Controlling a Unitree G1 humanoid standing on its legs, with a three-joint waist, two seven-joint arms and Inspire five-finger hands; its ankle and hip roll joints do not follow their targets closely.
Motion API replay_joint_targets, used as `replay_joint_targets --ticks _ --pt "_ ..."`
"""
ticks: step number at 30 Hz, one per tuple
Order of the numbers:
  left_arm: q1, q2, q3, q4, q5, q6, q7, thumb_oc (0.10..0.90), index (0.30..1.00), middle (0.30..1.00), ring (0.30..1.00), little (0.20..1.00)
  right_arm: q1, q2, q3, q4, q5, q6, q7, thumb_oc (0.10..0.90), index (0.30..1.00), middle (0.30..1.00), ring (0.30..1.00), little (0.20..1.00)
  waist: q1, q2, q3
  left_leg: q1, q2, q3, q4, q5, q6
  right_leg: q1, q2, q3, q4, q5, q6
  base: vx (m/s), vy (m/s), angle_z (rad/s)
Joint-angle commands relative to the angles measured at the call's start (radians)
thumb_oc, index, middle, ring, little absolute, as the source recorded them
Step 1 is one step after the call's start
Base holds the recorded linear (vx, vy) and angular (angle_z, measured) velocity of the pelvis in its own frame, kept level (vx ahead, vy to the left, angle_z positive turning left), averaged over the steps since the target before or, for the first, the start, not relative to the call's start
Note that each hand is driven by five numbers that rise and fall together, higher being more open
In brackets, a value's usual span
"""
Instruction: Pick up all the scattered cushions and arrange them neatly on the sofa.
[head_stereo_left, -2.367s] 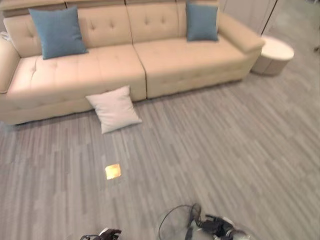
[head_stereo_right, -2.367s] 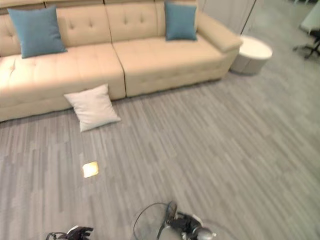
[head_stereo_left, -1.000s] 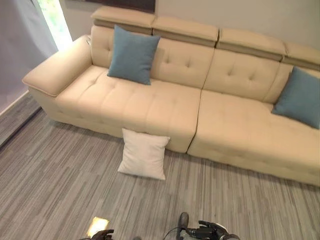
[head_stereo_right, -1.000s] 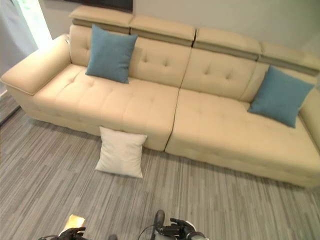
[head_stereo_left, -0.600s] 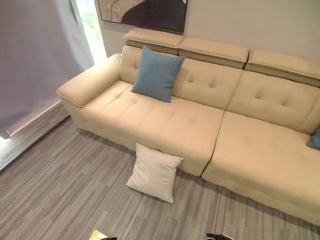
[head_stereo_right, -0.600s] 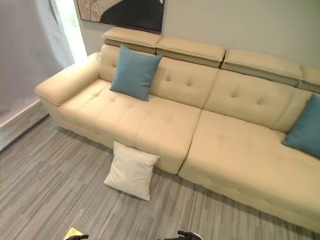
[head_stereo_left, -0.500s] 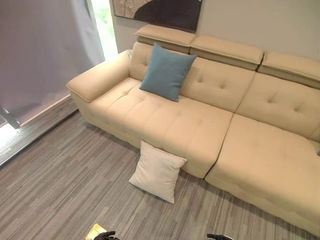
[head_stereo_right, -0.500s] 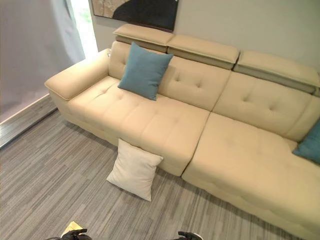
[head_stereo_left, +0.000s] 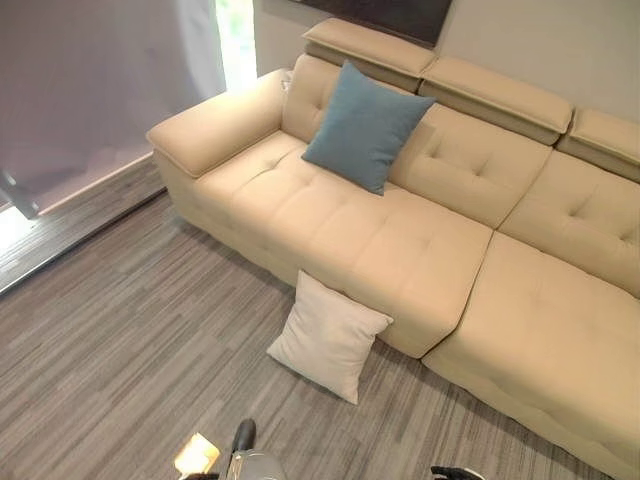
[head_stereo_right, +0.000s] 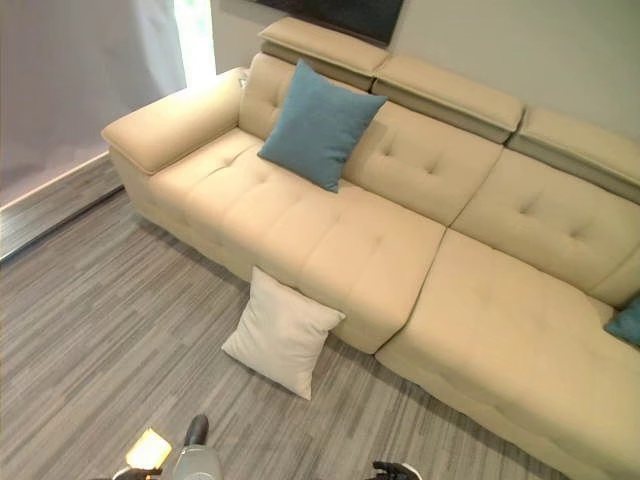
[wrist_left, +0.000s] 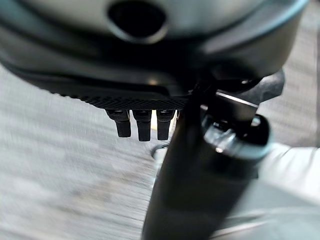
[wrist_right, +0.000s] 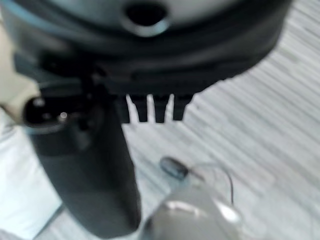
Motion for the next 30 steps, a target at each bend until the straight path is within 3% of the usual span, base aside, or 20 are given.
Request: replay_joint_targets --ticks 1,2,6,9,13,14,16,17,18,20,22,24,27,28,30 --pt "-0.067 -0.006 -0.023 -0.008 0.008 -0.043 -0.003 0.800 0.900 0.900 0.900 0.900 -0.023 -0.011 0.006 -0.042 -0.019 0.002 -0.002 0.800 0.900 0.900 0.900 0.900 -0.012 0.015 -0.012 0.022 0.012 0.031 -0.036 -0.022 0.056 -0.023 -0.003 -0.004 0.148 -0.030 0.109 0.12 0.436 -0.43" --pt "-0.096 0.002 -0.023 -0.039 -0.020 -0.049 0.001 0.800 0.900 0.900 0.900 0.900 -0.028 -0.001 0.016 -0.048 -0.026 0.005 0.003 0.800 0.900 0.900 0.900 0.900 -0.024 0.030 -0.003 0.039 -0.009 0.059 -0.032 -0.036 0.082 -0.091 -0.042 -0.017 0.269 0.034 0.118 0.08 0.331 -0.44" --pt "-0.116 0.012 -0.035 -0.065 -0.029 -0.057 0.007 0.800 0.900 0.900 0.900 0.900 -0.026 0.002 0.009 -0.052 -0.019 0.005 -0.004 0.800 0.900 0.900 0.900 0.900 -0.045 0.055 0.006 0.091 -0.031 0.104 -0.052 -0.062 0.108 -0.138 -0.077 -0.076 0.353 0.068 0.116 0.11 0.271 -0.41" --pt "-0.110 0.007 -0.025 -0.063 -0.041 -0.058 0.006 0.800 0.900 0.900 0.900 0.900 -0.012 -0.001 0.000 -0.039 -0.005 0.005 -0.008 0.800 0.900 0.900 0.900 0.900 -0.083 0.072 0.001 0.143 -0.070 0.116 -0.099 -0.072 0.121 -0.178 -0.013 -0.068 0.280 0.033 0.088 0.15 0.155 -0.20" --pt "-0.109 0.007 -0.025 -0.063 -0.041 -0.058 0.006 0.800 0.900 0.900 0.900 0.900 -0.012 -0.001 0.000 -0.039 -0.005 0.005 -0.008 0.800 0.900 0.900 0.900 0.900 -0.082 0.073 0.004 0.148 -0.069 0.116 -0.101 -0.073 0.121 -0.174 -0.011 -0.068 0.279 0.031 0.088 0.11 0.027 0.10" --pt "-0.090 -0.015 -0.029 -0.034 0.002 -0.055 0.007 0.800 0.900 0.900 0.900 0.900 -0.006 -0.019 -0.004 -0.020 -0.009 0.013 -0.001 0.800 0.900 0.900 0.900 0.900 -0.130 0.080 0.019 0.219 -0.120 0.112 -0.139 -0.096 0.133 -0.293 0.052 -0.085 0.071 0.101 0.094 0.45 0.046 -0.13" --pt "-0.088 -0.017 -0.028 -0.031 0.008 -0.054 0.006 0.800 0.900 0.900 0.900 0.900 -0.005 -0.023 -0.006 -0.021 -0.009 0.013 0.001 0.800 0.900 0.900 0.900 0.900 -0.137 0.086 0.023 0.230 -0.118 0.111 -0.144 -0.099 0.131 -0.294 0.058 -0.110 0.052 0.105 0.098 0.39 -0.013 -0.53" --pt "-0.065 -0.028 -0.028 -0.021 0.027 -0.052 -0.005 0.800 0.900 0.900 0.900 0.900 0.011 -0.019 -0.007 -0.012 -0.012 0.010 0.005 0.800 0.900 0.900 0.900 0.900 -0.157 0.085 0.012 0.259 -0.140 0.097 -0.151 -0.118 0.135 -0.288 0.096 -0.092 0.046 0.101 0.081 0.28 -0.055 -0.15" --pt "-0.064 -0.028 -0.028 -0.021 0.027 -0.052 -0.005 0.800 0.900 0.900 0.900 0.900 0.012 -0.020 -0.007 -0.012 -0.012 0.009 0.005 0.800 0.900 0.900 0.900 0.900 -0.157 0.086 0.013 0.262 -0.139 0.098 -0.151 -0.119 0.135 -0.286 0.097 -0.092 0.047 0.100 0.081 0.40 -0.048 0.26" --pt "-0.060 -0.037 -0.040 -0.022 0.041 -0.049 -0.017 0.800 0.900 0.900 0.900 0.900 0.023 -0.028 -0.015 -0.002 -0.005 0.008 0.008 0.800 0.900 0.900 0.900 0.900 -0.166 0.088 -0.003 0.282 -0.146 0.076 -0.141 -0.146 0.132 -0.261 0.126 -0.030 0.047 0.085 0.060 0.28 -0.020 0.81" --pt "-0.058 -0.051 -0.049 -0.023 0.042 -0.051 -0.022 0.800 0.900 0.900 0.900 0.900 0.030 -0.040 -0.022 0.002 0.000 0.005 0.008 0.800 0.900 0.900 0.900 0.900 -0.168 0.098 -0.016 0.275 -0.144 0.069 -0.069 -0.179 0.116 -0.236 0.136 -0.035 0.059 0.065 0.041 0.27 -0.067 0.87" --pt "-0.074 -0.063 -0.065 -0.043 0.026 -0.055 -0.018 0.800 0.900 0.900 0.900 0.900 0.009 -0.060 -0.026 -0.008 0.022 -0.002 -0.001 0.800 0.900 0.900 0.900 0.900 -0.164 0.098 0.003 0.189 -0.136 0.078 0.157 -0.134 0.047 -0.191 0.135 -0.051 0.070 0.039 0.012 0.14 -0.077 0.68" --pt "-0.100 -0.065 -0.089 -0.075 0.018 -0.059 -0.006 0.800 0.900 0.900 0.900 0.900 -0.023 -0.082 -0.014 -0.021 0.034 -0.007 -0.018 0.800 0.900 0.900 0.900 0.900 -0.140 0.072 0.039 0.069 -0.107 0.106 0.409 -0.081 0.030 -0.128 0.134 -0.057 0.065 0.007 -0.023 0.10 -0.076 0.47" --pt "-0.104 -0.064 -0.081 -0.085 -0.002 -0.065 0.001 0.800 0.900 0.900 0.900 0.900 -0.039 -0.095 -0.008 -0.033 0.035 -0.014 -0.028 0.800 0.900 0.900 0.900 0.900 -0.129 0.071 0.037 0.053 -0.064 0.130 0.374 -0.083 0.044 -0.099 0.145 -0.063 0.057 -0.012 -0.026 0.17 -0.016 -0.27" --pt "-0.107 -0.063 -0.074 -0.089 -0.013 -0.067 0.006 0.800 0.900 0.900 0.900 0.900 -0.052 -0.098 -0.004 -0.040 0.030 -0.017 -0.036 0.800 0.900 0.900 0.900 0.900 -0.120 0.070 0.035 0.068 -0.040 0.141 0.307 -0.099 0.053 -0.082 0.149 -0.058 0.051 -0.023 -0.020 0.19 0.057 -0.45"
